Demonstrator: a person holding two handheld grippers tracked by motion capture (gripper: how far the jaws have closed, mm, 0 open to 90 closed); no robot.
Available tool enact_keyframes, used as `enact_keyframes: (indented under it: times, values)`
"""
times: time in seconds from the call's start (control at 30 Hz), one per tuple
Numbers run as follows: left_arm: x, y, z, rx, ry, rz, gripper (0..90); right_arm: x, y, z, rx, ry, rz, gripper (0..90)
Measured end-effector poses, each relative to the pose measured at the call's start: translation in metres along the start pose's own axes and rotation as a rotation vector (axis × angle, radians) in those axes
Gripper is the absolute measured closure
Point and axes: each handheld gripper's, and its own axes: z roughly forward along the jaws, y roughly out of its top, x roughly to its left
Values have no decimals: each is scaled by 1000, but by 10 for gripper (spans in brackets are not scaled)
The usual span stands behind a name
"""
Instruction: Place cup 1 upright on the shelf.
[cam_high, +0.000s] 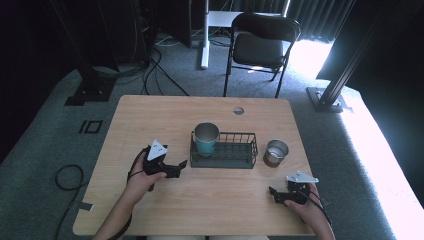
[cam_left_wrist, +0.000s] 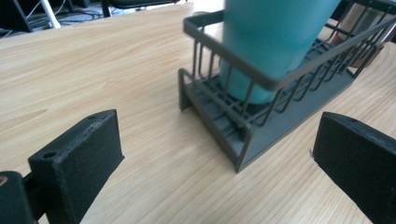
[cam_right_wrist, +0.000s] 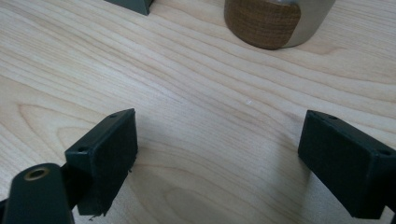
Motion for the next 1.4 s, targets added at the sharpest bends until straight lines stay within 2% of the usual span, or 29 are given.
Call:
enact_keyframes:
  times: [0.3, 0.57, 0.77, 0.97, 1.27, 1.4]
  values:
    - [17, -16, -15, 22, 32, -19, 21, 0, 0, 0, 0, 0, 0, 115]
    - [27, -32, -29, 32, 45, -56, 21, 0, 0, 0, 0, 0, 0, 115]
    - [32, -46, -36, 61, 61, -57, 21, 0, 0, 0, 0, 0, 0, 115]
    - [36, -60, -42, 83, 67, -95, 21, 0, 0, 0, 0, 0, -1, 115]
    - [43, -77, -51, 123, 114, -126, 20, 0, 0, 0, -1, 0, -2, 114]
    - [47, -83, -54, 125, 132, -146, 20, 0, 0, 0, -1, 0, -2, 114]
